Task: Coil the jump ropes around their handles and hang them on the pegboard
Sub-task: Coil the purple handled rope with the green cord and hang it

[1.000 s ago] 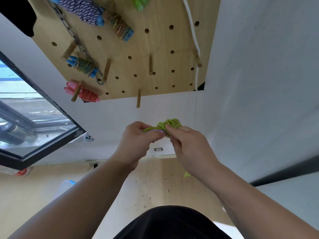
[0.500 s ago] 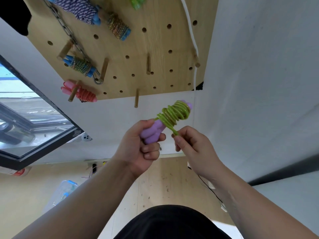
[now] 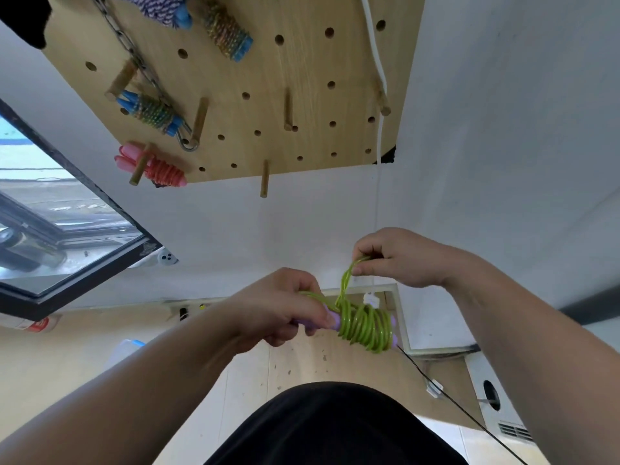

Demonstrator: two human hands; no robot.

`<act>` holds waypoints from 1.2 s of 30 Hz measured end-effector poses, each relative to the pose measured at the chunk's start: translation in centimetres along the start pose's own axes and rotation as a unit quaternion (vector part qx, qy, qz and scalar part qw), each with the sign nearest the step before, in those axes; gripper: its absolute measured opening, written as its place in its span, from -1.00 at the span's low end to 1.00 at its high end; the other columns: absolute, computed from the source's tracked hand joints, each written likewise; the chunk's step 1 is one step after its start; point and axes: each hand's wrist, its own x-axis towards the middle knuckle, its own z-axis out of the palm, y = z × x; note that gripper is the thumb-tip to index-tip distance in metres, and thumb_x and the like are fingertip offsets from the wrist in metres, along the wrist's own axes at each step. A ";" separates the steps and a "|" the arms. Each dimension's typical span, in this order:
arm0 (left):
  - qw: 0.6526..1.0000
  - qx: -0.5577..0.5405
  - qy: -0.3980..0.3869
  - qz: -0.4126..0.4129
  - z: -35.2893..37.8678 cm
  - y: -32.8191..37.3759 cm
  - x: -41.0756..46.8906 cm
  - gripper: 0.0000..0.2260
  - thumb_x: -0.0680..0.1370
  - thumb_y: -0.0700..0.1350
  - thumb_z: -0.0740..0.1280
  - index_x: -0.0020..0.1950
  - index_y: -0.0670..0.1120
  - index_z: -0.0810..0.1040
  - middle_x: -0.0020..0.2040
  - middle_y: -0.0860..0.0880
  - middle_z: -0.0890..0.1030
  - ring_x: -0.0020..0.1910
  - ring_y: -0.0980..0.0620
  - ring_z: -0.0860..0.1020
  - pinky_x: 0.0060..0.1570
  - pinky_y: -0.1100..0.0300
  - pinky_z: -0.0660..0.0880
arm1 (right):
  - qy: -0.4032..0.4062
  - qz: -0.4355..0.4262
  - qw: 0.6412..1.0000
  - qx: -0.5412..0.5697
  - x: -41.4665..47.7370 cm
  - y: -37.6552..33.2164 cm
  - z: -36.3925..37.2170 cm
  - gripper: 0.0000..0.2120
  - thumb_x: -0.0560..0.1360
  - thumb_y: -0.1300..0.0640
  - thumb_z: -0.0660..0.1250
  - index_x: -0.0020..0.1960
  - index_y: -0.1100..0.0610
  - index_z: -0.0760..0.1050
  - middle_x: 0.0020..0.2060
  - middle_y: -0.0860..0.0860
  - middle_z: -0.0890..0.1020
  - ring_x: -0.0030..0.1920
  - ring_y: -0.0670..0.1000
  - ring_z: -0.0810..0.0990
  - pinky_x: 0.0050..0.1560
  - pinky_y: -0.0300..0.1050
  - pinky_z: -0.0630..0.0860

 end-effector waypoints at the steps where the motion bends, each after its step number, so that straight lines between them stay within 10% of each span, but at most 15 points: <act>1: 0.999 0.032 0.018 -0.010 0.1 -0.2 0.4 -0.58 0.21 -0.06 0.57 -0.07 -0.20 0.51 -0.32 -0.16 0.52 -0.53 0.06 0.18 -0.47 0.25 0.06 | -0.004 0.003 1.000 -0.015 0.4 -0.5 0.0 -0.79 0.56 0.00 0.43 -0.19 0.09 0.59 -0.33 0.02 0.56 -0.31 -0.10 0.44 -0.23 -0.13 0.40; 10: 0.972 0.003 0.232 0.046 -2.2 -0.2 3.2 -0.74 0.43 -0.14 0.53 -0.07 -0.22 0.51 -0.28 -0.15 0.54 -0.55 0.08 0.25 -0.51 0.23 0.13 | 0.192 0.016 0.977 -0.089 0.9 -5.1 4.0 -0.88 0.58 -0.01 0.33 -0.10 -0.01 0.53 -0.22 -0.12 0.60 -0.19 -0.06 0.55 -0.17 -0.05 0.52; 17: 0.970 -0.102 0.211 0.064 -1.4 -0.7 3.5 -0.64 0.32 -0.07 0.56 -0.06 -0.22 0.50 -0.29 -0.15 0.52 -0.51 0.04 0.18 -0.46 0.23 0.08 | 0.245 0.059 0.961 -0.113 -0.8 -3.7 4.7 -0.76 0.67 -0.08 0.12 -0.01 0.00 0.49 -0.23 -0.09 0.58 -0.19 0.01 0.52 -0.23 -0.05 0.41; 27: 0.954 0.078 0.276 0.087 -0.7 -0.1 3.5 -0.73 0.41 -0.05 0.54 -0.06 -0.18 0.57 -0.28 -0.08 0.62 -0.58 0.18 0.38 -0.46 0.23 0.27 | 0.184 0.035 0.966 -0.177 -2.1 -3.9 4.5 -0.89 0.68 0.04 0.15 -0.01 0.02 0.29 -0.17 -0.03 0.51 -0.21 0.10 0.52 -0.21 0.01 0.47; 36: 0.951 -0.077 0.287 0.083 -0.4 1.0 3.2 -0.76 0.43 -0.15 0.52 -0.11 -0.23 0.50 -0.29 -0.14 0.53 -0.54 0.06 0.23 -0.47 0.24 0.12 | 0.351 -0.010 0.917 -0.191 -2.5 -3.7 5.8 -0.78 0.64 -0.03 0.14 -0.05 0.02 0.50 -0.27 -0.10 0.54 -0.28 0.03 0.51 -0.38 -0.08 0.40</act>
